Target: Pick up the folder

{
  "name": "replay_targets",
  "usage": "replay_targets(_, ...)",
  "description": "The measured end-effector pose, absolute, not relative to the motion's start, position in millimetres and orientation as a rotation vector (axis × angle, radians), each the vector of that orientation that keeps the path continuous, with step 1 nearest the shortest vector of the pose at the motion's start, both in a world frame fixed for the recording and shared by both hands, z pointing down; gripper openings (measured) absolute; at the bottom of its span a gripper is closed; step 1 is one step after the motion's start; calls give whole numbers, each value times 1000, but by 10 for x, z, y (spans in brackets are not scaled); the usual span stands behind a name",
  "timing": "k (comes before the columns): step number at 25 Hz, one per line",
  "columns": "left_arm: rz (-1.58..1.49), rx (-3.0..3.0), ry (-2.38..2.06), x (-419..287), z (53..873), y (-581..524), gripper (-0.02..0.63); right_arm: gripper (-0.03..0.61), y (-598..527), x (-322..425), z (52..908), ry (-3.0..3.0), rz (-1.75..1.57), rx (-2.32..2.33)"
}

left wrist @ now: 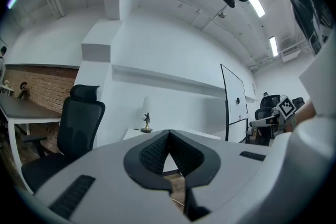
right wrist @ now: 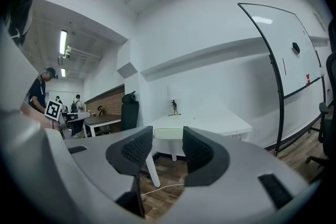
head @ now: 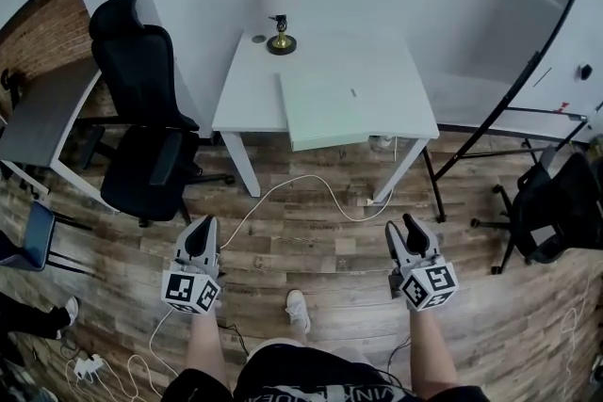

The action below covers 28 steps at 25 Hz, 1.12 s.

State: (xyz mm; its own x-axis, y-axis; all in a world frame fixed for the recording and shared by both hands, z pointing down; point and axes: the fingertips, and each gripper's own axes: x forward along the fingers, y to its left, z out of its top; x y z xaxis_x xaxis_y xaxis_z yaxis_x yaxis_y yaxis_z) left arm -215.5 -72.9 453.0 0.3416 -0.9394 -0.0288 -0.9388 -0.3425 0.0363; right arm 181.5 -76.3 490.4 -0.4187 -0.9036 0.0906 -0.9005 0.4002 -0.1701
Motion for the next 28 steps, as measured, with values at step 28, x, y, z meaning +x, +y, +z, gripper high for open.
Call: replay_targets(28,-19,2544,-1688,-2092,5067,-2535,12,241,-2711,1045,5591,2469,-719,-1560)
